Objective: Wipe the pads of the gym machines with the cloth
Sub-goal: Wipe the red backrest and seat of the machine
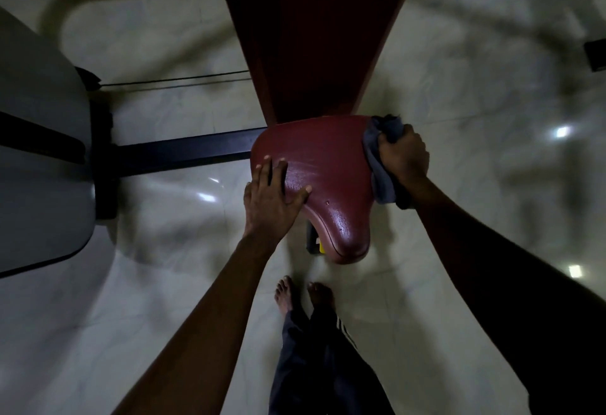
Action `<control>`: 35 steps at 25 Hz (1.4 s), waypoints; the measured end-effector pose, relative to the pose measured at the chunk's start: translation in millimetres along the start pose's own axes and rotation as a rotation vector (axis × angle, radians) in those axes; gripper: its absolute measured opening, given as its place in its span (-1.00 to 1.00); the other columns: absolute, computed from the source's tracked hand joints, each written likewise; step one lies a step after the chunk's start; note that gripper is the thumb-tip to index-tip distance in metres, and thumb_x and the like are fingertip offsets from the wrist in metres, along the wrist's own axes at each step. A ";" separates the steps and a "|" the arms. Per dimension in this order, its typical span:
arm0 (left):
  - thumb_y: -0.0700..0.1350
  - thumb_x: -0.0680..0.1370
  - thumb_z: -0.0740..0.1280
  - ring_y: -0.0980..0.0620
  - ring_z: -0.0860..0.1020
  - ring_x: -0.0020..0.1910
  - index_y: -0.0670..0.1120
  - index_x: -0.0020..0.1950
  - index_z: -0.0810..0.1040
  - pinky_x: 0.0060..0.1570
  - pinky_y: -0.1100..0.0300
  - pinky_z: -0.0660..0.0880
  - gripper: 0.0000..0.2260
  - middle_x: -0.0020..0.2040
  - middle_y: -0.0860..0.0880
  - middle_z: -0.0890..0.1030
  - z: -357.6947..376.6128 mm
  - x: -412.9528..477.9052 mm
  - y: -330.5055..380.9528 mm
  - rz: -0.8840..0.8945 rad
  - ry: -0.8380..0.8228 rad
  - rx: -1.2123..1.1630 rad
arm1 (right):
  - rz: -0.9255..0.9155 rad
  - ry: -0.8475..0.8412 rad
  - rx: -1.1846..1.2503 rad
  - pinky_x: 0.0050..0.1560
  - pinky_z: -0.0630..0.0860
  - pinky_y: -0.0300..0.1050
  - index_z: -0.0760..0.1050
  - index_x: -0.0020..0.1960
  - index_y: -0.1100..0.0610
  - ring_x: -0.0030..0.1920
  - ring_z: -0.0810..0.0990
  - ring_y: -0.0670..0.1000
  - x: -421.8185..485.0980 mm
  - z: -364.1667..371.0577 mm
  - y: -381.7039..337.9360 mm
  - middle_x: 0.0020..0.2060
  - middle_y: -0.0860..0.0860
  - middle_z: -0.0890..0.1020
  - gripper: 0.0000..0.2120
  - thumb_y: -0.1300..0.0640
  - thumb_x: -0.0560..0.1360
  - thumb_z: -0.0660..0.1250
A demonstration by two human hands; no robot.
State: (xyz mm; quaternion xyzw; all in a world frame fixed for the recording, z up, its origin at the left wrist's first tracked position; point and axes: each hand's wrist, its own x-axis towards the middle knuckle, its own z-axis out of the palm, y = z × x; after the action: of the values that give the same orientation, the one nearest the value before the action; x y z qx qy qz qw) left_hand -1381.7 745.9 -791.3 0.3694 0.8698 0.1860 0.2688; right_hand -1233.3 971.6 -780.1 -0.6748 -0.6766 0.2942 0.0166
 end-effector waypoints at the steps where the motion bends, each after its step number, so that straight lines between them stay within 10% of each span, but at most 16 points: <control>1: 0.35 0.54 0.22 -0.11 0.05 0.58 0.02 0.59 0.13 0.49 -0.14 0.05 -0.27 0.61 -0.10 0.08 0.5 -0.1 -0.9 0.001 0.008 0.004 | 0.026 0.018 0.021 0.12 0.51 0.09 0.45 0.24 0.17 0.14 0.58 0.27 -9.0 0.9 5.0 0.16 0.20 0.58 -0.54 -0.15 0.52 0.27; 15: 0.24 0.54 0.31 -0.07 0.51 0.19 0.06 0.30 0.54 0.19 -0.10 0.49 -0.59 0.26 -0.08 0.48 -33.7 37.4 -39.9 0.222 0.013 -0.042 | 0.075 0.033 0.128 0.17 0.45 0.14 0.31 0.41 0.23 0.24 0.51 0.35 -83.8 11.1 18.9 0.33 0.25 0.41 -0.54 0.06 0.59 0.27; 35: 0.16 0.54 0.37 0.22 0.23 0.36 0.10 0.37 0.50 0.35 0.09 0.33 -0.59 0.50 0.02 0.30 -24.8 38.6 -51.8 0.210 -0.034 -0.255 | -0.026 0.000 0.108 -0.02 0.52 0.04 0.37 0.28 0.22 0.10 0.58 0.24 -170.4 14.8 15.7 0.16 0.18 0.53 -0.59 -0.03 0.57 0.31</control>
State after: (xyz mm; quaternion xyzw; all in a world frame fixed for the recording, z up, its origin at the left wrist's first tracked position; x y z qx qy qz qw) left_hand -1447.3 737.4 -811.5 0.4244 0.7911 0.3156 0.3072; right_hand -1210.3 807.5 -735.1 -0.6642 -0.6684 0.3299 0.0567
